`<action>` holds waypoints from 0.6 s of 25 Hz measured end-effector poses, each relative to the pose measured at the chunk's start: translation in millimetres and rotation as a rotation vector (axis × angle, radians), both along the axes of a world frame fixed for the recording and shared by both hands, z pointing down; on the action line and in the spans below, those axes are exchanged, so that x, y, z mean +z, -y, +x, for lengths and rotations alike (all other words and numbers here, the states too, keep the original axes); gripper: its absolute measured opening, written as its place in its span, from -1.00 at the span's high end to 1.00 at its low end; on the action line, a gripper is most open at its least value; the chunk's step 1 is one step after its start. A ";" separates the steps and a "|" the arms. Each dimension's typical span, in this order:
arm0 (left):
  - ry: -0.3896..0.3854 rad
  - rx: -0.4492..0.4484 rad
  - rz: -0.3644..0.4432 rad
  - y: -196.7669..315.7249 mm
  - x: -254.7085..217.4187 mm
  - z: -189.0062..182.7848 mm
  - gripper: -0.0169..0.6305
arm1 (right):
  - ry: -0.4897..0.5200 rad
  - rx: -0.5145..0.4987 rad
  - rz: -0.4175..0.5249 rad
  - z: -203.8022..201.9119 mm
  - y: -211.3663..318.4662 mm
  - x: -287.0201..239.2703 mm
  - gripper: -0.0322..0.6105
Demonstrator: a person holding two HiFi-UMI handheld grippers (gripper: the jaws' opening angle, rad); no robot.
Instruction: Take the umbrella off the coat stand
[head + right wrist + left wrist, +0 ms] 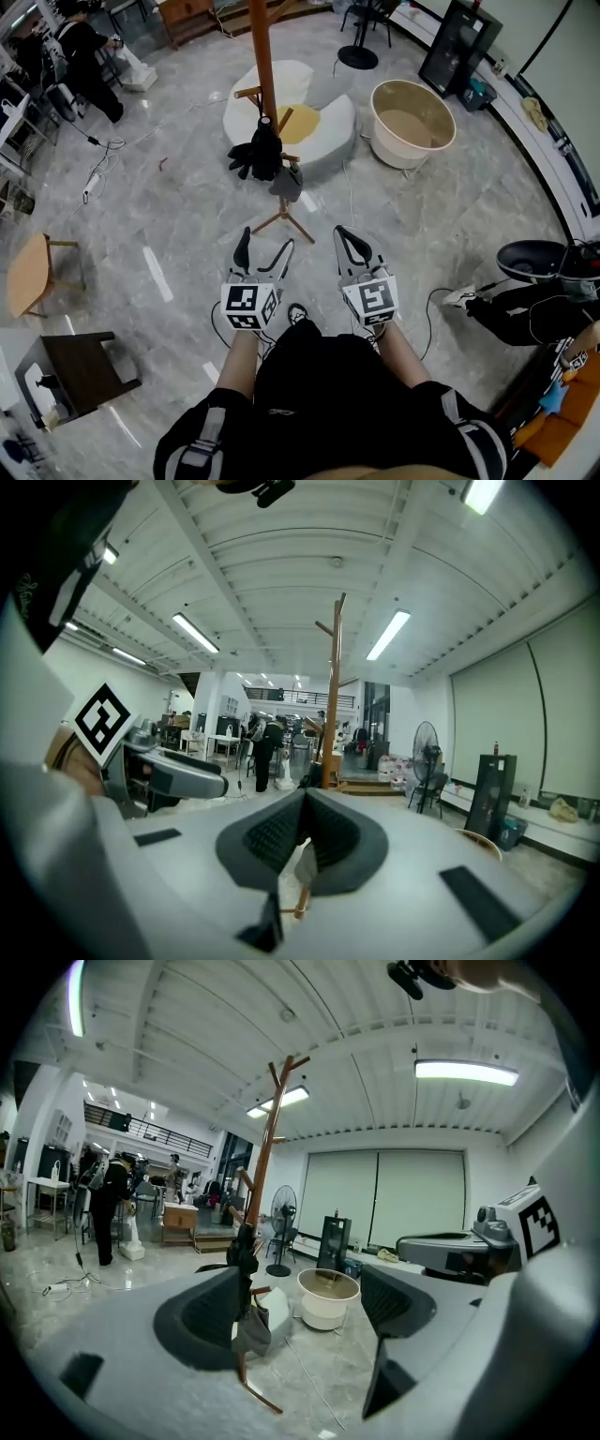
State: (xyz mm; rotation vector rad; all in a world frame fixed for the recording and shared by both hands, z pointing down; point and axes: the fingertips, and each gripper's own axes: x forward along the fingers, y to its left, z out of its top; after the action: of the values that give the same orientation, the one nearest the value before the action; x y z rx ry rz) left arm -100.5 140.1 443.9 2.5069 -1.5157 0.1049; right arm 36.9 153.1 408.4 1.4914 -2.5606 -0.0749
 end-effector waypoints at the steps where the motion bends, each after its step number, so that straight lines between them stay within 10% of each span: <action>1: -0.003 0.005 0.000 7.8 0.3 -3.1 -0.33 | -0.003 0.003 0.002 -3.0 8.8 -0.9 0.88; 15: 0.014 0.000 -0.047 87.1 15.5 -24.3 -0.34 | 0.006 0.007 -0.034 -12.7 104.4 15.3 0.89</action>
State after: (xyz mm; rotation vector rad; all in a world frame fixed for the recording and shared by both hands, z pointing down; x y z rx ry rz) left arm -124.8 53.0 459.4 2.4748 -1.5003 0.1573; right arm 24.3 48.7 423.7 1.4908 -2.5483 -0.0258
